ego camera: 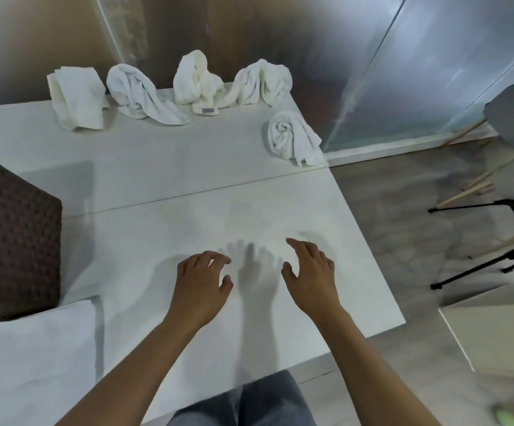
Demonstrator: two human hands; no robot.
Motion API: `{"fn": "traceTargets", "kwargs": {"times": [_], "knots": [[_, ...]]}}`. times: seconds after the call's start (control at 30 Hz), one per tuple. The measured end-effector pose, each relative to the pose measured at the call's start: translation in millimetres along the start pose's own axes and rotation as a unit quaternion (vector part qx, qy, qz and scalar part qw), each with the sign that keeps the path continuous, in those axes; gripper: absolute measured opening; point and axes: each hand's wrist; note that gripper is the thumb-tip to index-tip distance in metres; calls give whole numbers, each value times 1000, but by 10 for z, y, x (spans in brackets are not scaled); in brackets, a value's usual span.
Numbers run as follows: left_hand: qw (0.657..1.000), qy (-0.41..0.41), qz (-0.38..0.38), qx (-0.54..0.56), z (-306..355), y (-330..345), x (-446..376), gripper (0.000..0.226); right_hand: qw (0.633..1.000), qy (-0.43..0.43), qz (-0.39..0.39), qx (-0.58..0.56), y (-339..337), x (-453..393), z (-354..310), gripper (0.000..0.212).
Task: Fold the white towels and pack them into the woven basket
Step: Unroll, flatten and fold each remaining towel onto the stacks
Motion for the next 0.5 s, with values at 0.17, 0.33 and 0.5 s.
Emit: {"fn": "traceTargets", "kwargs": {"times": [0.17, 0.33, 0.5], "knots": [[998, -18, -58, -18, -29, 230, -411, 38, 1000, 11, -24, 5, -18, -540, 217, 50], [997, -36, -70, -27, 16, 444, -792, 48, 998, 12, -29, -59, -1, -1233, 460, 43], [990, -75, -120, -26, 35, 725, -1005, 59, 998, 29, -40, -49, -46, -2138, 694, 50]]}}
Point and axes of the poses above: each hand's wrist, its own x-axis away from the middle knuckle, its own y-axis out of the palm, z = x × y, and after that the axes turned 4 degrees about -x, right-handed
